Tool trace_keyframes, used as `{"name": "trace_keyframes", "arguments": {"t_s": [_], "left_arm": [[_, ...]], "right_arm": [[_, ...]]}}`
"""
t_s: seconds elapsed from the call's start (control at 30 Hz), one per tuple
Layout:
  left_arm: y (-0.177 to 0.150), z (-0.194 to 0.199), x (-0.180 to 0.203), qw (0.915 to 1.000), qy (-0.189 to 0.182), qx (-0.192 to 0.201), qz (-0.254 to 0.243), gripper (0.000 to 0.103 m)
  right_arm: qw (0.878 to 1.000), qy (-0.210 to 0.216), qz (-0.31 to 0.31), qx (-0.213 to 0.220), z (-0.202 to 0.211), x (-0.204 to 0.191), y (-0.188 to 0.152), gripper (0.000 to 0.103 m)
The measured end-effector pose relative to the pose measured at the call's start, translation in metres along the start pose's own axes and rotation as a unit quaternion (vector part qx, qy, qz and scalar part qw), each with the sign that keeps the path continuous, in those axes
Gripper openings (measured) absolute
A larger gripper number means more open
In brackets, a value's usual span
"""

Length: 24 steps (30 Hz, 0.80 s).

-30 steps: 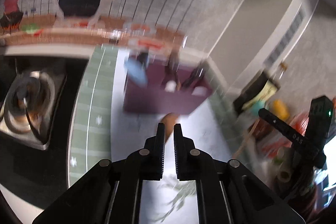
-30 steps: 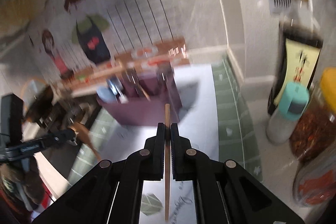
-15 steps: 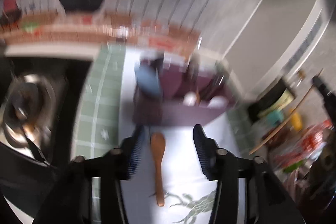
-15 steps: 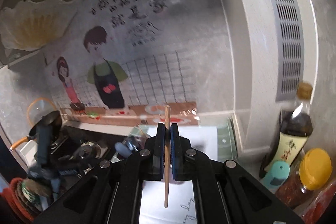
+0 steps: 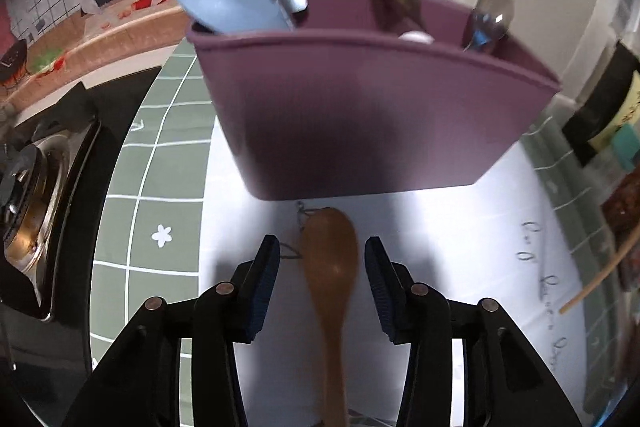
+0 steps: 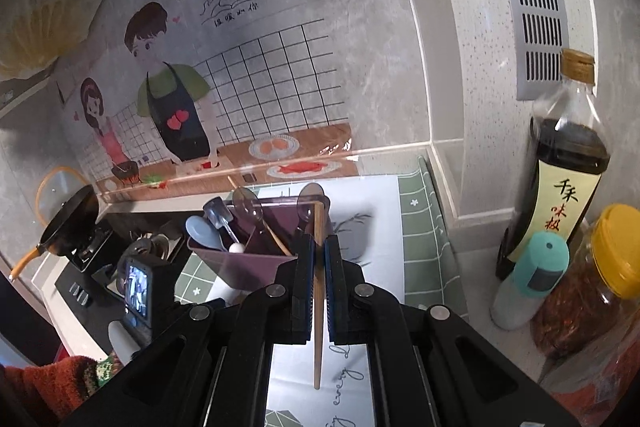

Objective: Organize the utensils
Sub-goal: 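Lift the wooden spoon and chopstick over the caddy with both grippers, then open both grippers to drop the wooden spoon and chopstick into the caddy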

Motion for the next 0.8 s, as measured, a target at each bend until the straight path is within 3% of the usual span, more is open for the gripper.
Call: {"name": "trace_keyframes", "arguments": {"t_s": [0.2,0.3,0.6,0.8], "left_arm": [[0.001,-0.003,-0.002,0.9999,0.014,-0.007,0.002,0.031],[-0.001,0.008,-0.001,0.9999,-0.007,0.006,0.014,0.031],[0.002,0.101,0.021,0.9922,-0.064,0.107,-0.005,0.031],[0.042,0.170,0.035,0.9774,-0.083,0.194,-0.020,0.031]], "right_arm": [[1.000,-0.004,0.003,0.000,0.002,-0.001,-0.005,0.005],[1.000,-0.007,0.005,0.002,0.004,0.000,-0.005,0.005],[1.000,-0.013,0.005,0.016,0.015,0.000,-0.001,0.005],[0.999,-0.006,0.002,0.046,0.030,-0.009,0.024,0.005]]}}
Point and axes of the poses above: each gripper's, at about its wrist camera, not at the fingertips, and z roughly against the way its jaws point, x to its right, y to its top, the point moved 7 cm from there along -z, roughly the way its jaws point, and after that the axes turned 15 degrees about -y, right-handed, at the moved point
